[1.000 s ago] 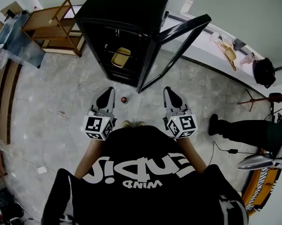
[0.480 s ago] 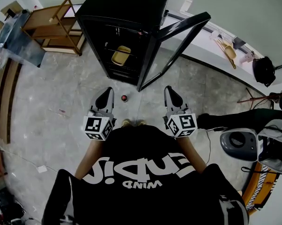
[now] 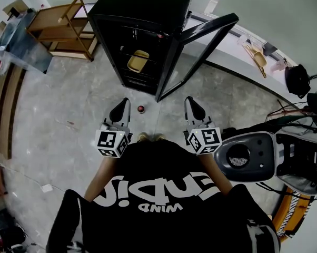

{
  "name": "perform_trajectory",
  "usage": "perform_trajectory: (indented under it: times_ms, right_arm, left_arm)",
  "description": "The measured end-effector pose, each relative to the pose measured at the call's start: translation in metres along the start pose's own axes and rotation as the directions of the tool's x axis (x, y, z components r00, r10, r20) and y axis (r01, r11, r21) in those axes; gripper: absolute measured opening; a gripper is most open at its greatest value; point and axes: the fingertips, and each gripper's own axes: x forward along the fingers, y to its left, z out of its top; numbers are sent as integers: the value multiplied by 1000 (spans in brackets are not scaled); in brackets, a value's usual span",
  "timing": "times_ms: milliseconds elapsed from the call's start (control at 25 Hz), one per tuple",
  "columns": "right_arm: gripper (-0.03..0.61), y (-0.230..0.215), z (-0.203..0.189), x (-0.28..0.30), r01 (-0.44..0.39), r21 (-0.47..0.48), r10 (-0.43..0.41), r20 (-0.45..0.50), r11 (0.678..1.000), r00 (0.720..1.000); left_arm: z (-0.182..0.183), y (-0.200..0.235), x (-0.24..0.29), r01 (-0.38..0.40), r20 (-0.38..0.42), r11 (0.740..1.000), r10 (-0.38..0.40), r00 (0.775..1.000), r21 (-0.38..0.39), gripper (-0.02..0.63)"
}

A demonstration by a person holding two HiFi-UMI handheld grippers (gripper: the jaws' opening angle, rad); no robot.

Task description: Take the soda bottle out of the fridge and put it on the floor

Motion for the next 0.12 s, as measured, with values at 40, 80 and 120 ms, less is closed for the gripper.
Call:
perform_trajectory:
  times_ms: [40, 80, 120]
  right_arm:
    - [23, 1, 0, 0, 0, -1, 0, -2, 1000, 1000]
    - [23, 1, 1, 1, -1, -2, 1, -3, 1000, 1000]
    - [23, 2, 1, 1, -1, -3, 1, -4, 1000, 1000]
  left_arm:
    - [1, 0, 0, 2, -1, 1000, -2, 1000, 1, 8]
    - [1, -1, 0, 3, -1, 1000, -3, 1000, 3, 8]
    - [2, -1, -1, 5, -1, 1000, -5, 1000, 4, 8]
